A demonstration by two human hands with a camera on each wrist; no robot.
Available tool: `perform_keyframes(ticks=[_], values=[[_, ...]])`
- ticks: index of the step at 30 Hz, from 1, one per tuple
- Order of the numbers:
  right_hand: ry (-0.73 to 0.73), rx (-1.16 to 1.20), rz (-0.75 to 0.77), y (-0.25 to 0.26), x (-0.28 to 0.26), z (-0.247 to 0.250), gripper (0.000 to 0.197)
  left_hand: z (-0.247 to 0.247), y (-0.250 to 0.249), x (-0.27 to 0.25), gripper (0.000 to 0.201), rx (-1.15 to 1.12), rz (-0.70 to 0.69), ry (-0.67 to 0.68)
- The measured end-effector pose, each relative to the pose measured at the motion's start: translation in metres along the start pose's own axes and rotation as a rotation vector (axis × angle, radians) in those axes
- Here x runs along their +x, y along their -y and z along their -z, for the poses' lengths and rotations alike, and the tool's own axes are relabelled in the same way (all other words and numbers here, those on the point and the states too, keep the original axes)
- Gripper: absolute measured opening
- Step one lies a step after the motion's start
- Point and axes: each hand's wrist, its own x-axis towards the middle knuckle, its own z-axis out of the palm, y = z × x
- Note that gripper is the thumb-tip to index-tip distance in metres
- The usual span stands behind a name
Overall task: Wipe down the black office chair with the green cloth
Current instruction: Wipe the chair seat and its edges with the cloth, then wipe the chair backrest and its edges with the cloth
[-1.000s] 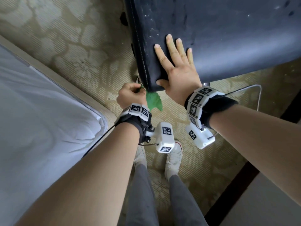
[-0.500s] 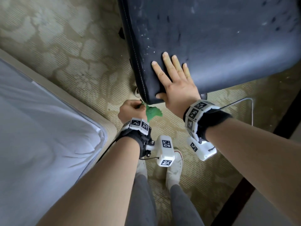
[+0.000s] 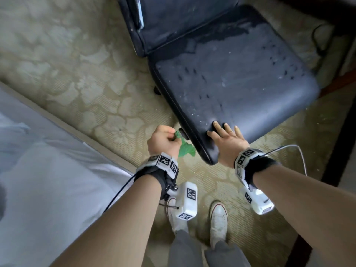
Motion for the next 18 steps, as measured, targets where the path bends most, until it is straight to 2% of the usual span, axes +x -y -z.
perform_keyframes(ticks=[3,5,7,10,12,16,18], values=[[0.121,-0.010,-0.095,0.003,-0.009,0.024,0.075,0.011,-0.027,0.005,0.028,0.005,-0.033,0.039],[0.124,0.009,-0.080,0.009,-0.013,0.048,0.056,0.022,-0.047,0.008,0.029,0.006,-0.040,0.066],[-0.013,0.121,0.011,0.022,-0.019,0.083,0.037,0.037,-0.071,0.013,0.028,0.019,-0.055,0.085],[-0.243,0.466,0.112,0.046,-0.038,0.147,0.036,0.070,-0.118,0.023,0.028,0.007,-0.100,0.096],[-0.331,0.623,0.150,0.062,-0.056,0.198,0.036,0.099,-0.157,0.031,0.029,-0.050,-0.142,0.093],[-0.478,0.805,0.147,0.087,-0.091,0.282,0.035,0.156,-0.226,0.048,0.015,-0.226,-0.191,0.175],[-0.561,0.818,0.122,0.095,-0.100,0.311,0.033,0.180,-0.254,0.050,0.010,-0.265,-0.201,0.215]])
